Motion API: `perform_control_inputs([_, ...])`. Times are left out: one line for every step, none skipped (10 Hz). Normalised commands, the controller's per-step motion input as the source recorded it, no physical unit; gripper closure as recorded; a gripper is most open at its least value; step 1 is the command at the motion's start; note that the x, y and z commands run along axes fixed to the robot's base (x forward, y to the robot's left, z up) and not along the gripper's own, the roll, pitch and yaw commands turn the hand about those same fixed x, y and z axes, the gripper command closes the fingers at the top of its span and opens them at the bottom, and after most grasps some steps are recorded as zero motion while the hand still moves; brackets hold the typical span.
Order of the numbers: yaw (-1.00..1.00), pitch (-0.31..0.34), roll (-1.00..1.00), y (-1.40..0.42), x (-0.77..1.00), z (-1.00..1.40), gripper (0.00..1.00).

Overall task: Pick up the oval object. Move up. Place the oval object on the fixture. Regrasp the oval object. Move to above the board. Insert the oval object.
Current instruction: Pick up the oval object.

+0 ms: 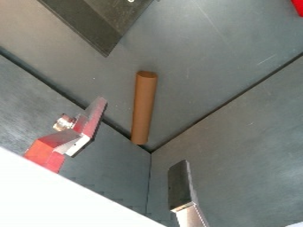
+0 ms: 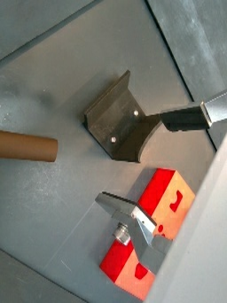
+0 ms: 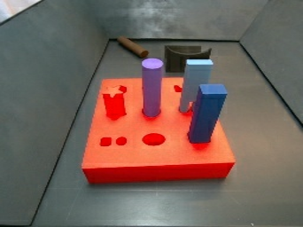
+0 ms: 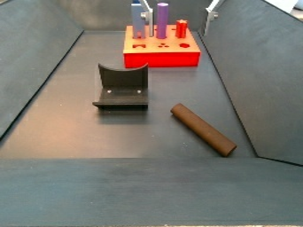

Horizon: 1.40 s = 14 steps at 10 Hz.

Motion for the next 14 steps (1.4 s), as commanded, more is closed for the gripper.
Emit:
perform_control_inputs([0.06, -0.071, -0.12, 0.39, -0.15, -0.43, 0.0])
perform_control_inputs([0.29, 0.013, 0.0, 0.35, 0.02, -1.0, 0.0])
perform_control_inputs([0.69, -0.07, 0.0, 0.43, 0.0, -1.0, 0.0])
perform_control_inputs([0.81, -0.114, 0.03, 0.27, -0.11, -0.99, 0.0])
perform_control_inputs([0.9, -0.091, 0.0, 0.17, -0.28, -0.85, 0.0])
perform_control_inputs([0.81, -0.087, -0.18, 0.09, -0.27, -0.63, 0.0])
perform_control_inputs([0.67, -0.106, -0.25, 0.15, -0.29, -0.48, 0.0])
perform_control_inputs([0.54, -0.089, -0.32, 0.19, -0.1, -0.41, 0.0])
perform_control_inputs([0.15, -0.163, -0.41, 0.16, -0.05, -0.29, 0.0])
perform_control_inputs([0.0, -0.199, -0.45, 0.17, 0.0, -0.21, 0.0])
perform_control_inputs([0.03, -0.15, -0.4, 0.28, 0.0, -0.35, 0.0])
perform_control_inputs([0.0, -0.031, -0.26, 0.33, 0.0, -0.67, 0.0])
perform_control_inputs([0.0, -0.034, -0.19, 0.26, 0.0, -0.8, 0.0])
perform_control_inputs([0.0, -0.106, -0.24, 0.17, 0.05, -0.67, 0.0])
